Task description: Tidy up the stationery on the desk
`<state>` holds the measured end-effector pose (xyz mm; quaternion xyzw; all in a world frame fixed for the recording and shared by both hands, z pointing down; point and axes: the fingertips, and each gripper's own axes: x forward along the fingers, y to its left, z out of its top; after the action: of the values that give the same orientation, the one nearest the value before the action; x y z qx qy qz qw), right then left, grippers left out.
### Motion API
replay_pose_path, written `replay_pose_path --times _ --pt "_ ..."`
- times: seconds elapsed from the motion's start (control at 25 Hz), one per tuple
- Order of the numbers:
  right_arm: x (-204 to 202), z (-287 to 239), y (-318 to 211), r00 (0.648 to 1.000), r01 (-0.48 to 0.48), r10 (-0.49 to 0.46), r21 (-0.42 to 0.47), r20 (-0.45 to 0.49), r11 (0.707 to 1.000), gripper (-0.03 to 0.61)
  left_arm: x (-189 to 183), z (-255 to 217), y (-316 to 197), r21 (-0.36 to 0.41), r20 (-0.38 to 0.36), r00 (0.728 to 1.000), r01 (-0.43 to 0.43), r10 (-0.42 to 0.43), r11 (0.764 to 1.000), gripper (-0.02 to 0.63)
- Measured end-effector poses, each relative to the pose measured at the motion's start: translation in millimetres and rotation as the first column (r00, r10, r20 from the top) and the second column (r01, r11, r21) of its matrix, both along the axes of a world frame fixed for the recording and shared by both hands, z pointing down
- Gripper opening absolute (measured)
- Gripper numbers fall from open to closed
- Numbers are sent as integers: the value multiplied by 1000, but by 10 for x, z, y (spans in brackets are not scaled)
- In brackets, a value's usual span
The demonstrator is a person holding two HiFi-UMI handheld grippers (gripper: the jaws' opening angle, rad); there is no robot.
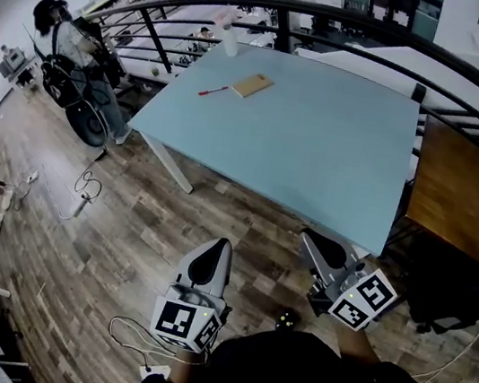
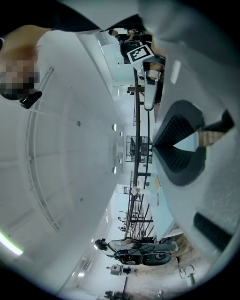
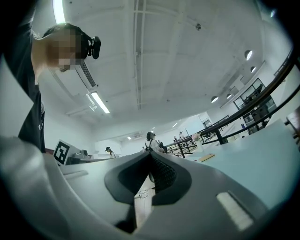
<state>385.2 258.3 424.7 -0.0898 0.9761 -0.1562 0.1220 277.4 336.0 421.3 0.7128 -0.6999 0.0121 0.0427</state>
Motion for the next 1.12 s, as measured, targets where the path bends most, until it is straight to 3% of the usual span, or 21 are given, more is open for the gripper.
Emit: replay_pose_path --times 0.52,1.12 --pt "-89 29 -281 999 36 -36 -3 -18 999 -3 -97 71 -250 0 -44 998 37 -37 999 -3" --pt "-197 47 -462 999 52 -52 -17 -9 999 -3 -224 49 -429 -2 -25 998 49 -49 999 -3"
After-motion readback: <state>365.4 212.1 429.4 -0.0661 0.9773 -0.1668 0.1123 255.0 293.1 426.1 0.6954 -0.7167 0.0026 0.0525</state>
